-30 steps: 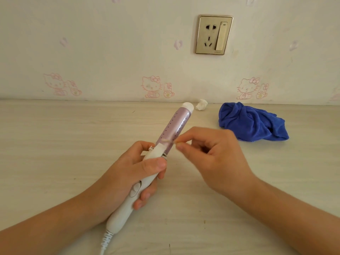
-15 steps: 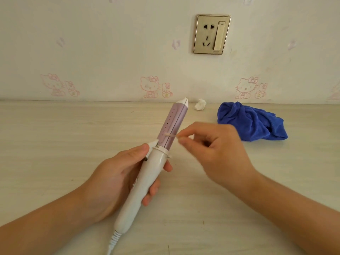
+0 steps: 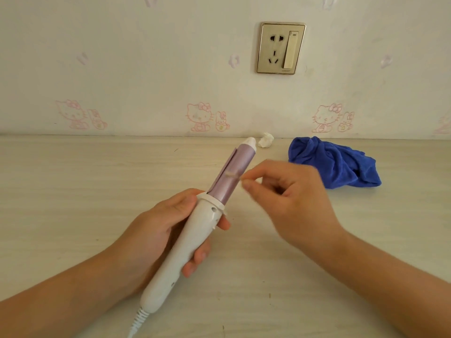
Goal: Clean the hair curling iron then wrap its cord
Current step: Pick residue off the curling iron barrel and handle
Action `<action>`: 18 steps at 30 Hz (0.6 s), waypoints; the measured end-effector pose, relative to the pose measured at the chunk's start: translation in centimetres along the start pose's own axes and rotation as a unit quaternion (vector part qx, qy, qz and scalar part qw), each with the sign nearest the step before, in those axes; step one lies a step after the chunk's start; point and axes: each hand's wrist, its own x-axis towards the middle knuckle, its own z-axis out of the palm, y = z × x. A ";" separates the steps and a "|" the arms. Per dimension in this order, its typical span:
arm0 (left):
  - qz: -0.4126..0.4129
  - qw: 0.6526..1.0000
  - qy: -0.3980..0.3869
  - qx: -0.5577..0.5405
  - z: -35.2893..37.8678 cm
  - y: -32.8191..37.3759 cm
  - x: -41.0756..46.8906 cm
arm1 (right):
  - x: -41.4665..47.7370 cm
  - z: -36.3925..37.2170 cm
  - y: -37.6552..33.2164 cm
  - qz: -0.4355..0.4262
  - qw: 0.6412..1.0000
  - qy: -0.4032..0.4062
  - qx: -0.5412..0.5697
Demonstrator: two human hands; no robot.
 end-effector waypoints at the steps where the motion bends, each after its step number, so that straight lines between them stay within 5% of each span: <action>1: -0.010 1.000 0.003 -0.010 -0.2 0.0 0.1 | -0.6 0.7 -0.6 -0.019 1.000 -0.020 -0.004; 8: -0.068 0.994 -0.066 -0.062 -1.9 0.6 0.6 | 1.3 -0.9 0.9 0.031 0.999 0.042 0.009; 13: -0.088 0.981 -0.102 -0.138 -2.4 0.9 0.8 | -1.0 1.9 -1.3 -0.052 0.998 -0.044 -0.010; 18: -0.108 0.971 -0.148 -0.151 -3.2 0.8 0.9 | 1.9 -0.5 0.9 0.016 0.997 0.073 0.005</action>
